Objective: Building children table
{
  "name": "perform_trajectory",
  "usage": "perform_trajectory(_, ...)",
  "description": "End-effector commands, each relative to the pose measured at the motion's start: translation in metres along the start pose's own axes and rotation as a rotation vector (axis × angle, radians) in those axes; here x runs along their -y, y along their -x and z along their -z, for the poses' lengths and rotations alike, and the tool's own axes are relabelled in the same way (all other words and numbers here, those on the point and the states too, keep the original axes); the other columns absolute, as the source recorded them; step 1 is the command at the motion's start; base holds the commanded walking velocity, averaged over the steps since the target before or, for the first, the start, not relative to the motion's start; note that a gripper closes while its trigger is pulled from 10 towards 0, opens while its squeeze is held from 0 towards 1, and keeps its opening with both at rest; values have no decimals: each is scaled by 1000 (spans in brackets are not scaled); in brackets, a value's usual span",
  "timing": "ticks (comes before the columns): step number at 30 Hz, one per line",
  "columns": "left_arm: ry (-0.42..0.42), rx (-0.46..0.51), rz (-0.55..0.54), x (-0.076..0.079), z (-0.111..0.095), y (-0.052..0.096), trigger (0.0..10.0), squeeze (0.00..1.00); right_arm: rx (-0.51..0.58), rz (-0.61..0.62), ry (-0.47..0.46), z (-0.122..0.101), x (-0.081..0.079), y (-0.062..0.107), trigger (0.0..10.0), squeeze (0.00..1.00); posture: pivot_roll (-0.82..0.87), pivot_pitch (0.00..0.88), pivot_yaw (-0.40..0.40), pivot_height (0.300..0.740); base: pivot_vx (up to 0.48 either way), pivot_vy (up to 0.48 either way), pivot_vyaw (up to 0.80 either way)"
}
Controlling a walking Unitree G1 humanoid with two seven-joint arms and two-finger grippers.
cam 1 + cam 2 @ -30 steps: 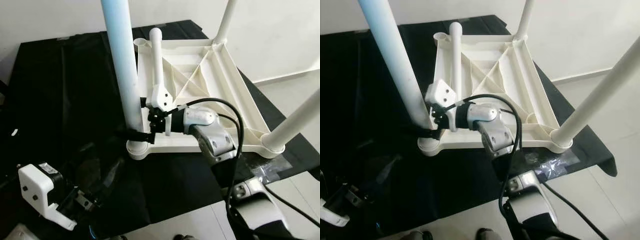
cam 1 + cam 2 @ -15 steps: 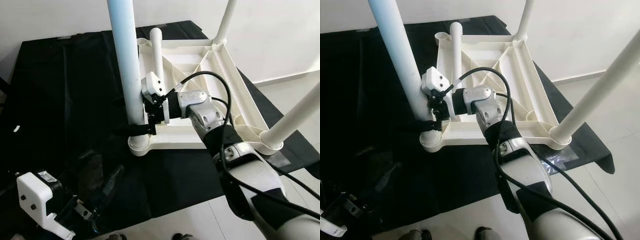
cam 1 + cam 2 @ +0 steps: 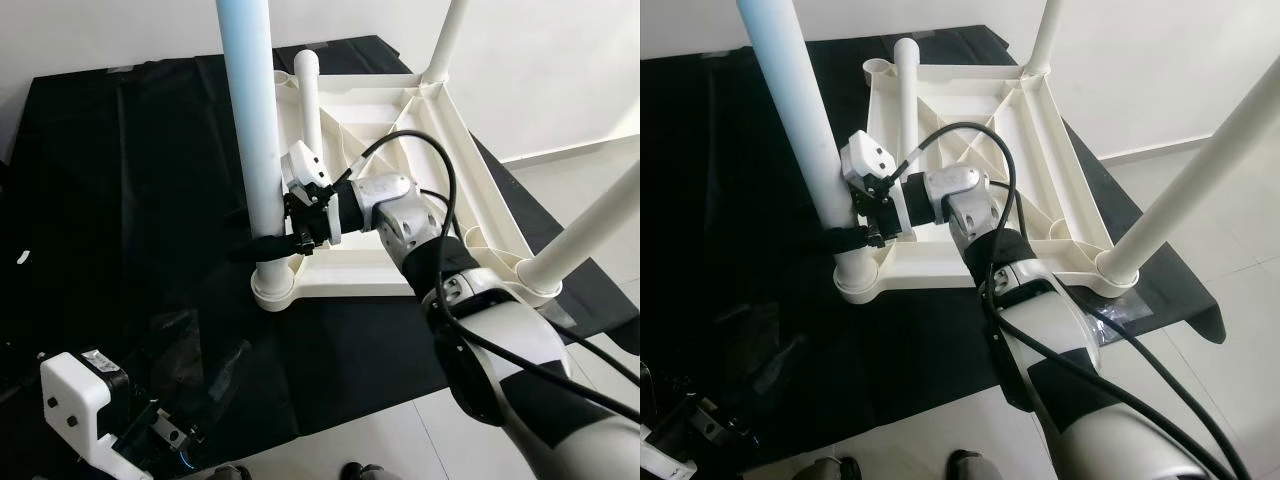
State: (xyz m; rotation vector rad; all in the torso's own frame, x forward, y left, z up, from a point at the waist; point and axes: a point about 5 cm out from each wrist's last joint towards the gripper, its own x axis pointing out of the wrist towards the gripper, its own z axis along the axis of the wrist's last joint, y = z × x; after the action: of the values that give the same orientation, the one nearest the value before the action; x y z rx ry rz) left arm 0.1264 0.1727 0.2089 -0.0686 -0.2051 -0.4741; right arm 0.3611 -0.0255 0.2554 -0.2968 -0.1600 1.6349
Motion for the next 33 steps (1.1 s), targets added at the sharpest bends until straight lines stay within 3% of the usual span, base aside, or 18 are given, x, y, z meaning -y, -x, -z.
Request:
perform_trajectory(1, 0, 0, 11, 1, 0, 0, 10000, 0, 6, 320, -57, 19, -1, -8, 0, 0, 115, 239, -73, 740, 0, 0, 0)
perform_trajectory(3, 0, 0, 11, 1, 0, 0, 10000, 0, 6, 320, -57, 19, -1, -8, 0, 0, 115, 239, -73, 740, 0, 0, 0)
perform_trajectory(4, 1, 0, 14, 1, 1, 0, 10000, 0, -15, 593, -107, 31, -6, -12, 0, 0, 112, 239, -70, 740, 0, 0, 0)
perform_trajectory(5, 2, 1, 24, 0, 2, -2, 10000, 0, -53, 691, -127, 46, -39, -26, 0, 0, 96, 234, -38, 740, 0, 0, 0)
perform_trajectory(6, 2, 1, 24, 0, 2, -2, 10000, 0, -53, 691, -127, 46, -39, -26, 0, 0, 96, 234, -38, 740, 0, 0, 0)
perform_trajectory(7, 2, 3, 31, -1, 3, -3, 10000, 0, -63, 748, -137, 49, -64, -32, 0, 0, 96, 234, -38, 740, 0, 0, 0)
perform_trajectory(8, 6, 8, 41, -2, 3, -6, 10000, 0, -81, 755, -130, 51, -74, -36, 0, 0, 87, 212, -26, 740, 0, 0, 0)
perform_trajectory(14, 0, 34, 64, -3, 3, -14, 10000, 0, -86, 710, -68, 53, -59, -39, 0, 0, 90, 192, -35, 740, 0, 0, 0)
perform_trajectory(19, -13, 32, 49, -6, 2, -12, 10000, 0, -39, 652, -58, 42, -59, -46, 0, 0, 95, 188, -41, 740, 0, 0, 0)
perform_trajectory(20, -16, 33, 48, -7, 2, -12, 10000, 0, 2, 609, -60, 32, -61, -48, 10000, 0, 99, 185, -42, 740, 0, 0, 0)
perform_trajectory(21, -16, 33, 48, -7, 2, -12, 10000, 0, 2, 609, -60, 32, -61, -48, 10000, 0, 99, 185, -42, 740, 0, 0, 0)
perform_trajectory(22, -18, 34, 48, -7, 2, -12, 10000, 0, 29, 523, -47, 24, -64, -51, 10000, 310, 97, 187, -40, 740, 0, 0, 0)
perform_trajectory(23, -19, 35, 49, -7, 2, -13, 10000, 0, 38, 468, -39, 17, -68, -52, 10000, 310, 97, 188, -41, 740, 0, 0, 0)
perform_trajectory(24, -19, 36, 51, -7, 2, -13, 10000, 0, 48, 383, -20, 12, -70, -51, 10000, 1000, 98, 190, -43, 740, 0, 0, 0)
perform_trajectory(26, -19, 37, 52, -7, 1, -13, 10000, 0, 48, 335, -7, 10, -72, -49, 10000, 1000, 99, 191, -43, 740, 0, 0, 0)
perform_trajectory(29, -16, 35, 52, -6, 2, -14, 10000, 0, 55, 265, 19, 8, -62, -41, 10000, 1000, 100, 194, -46, 740, 0, 0, 0)
perform_trajectory(31, -14, 32, 52, -4, 3, -13, 10000, 0, 49, 234, 49, 7, -39, -31, 10000, 1000, 109, 203, -53, 740, 0, 0, 0)
perform_trajectory(33, -14, 31, 51, -4, 3, -13, 10000, 0, 46, 225, 68, 4, -29, -27, 10000, 1000, 110, 204, -54, 740, 0, 0, 0)
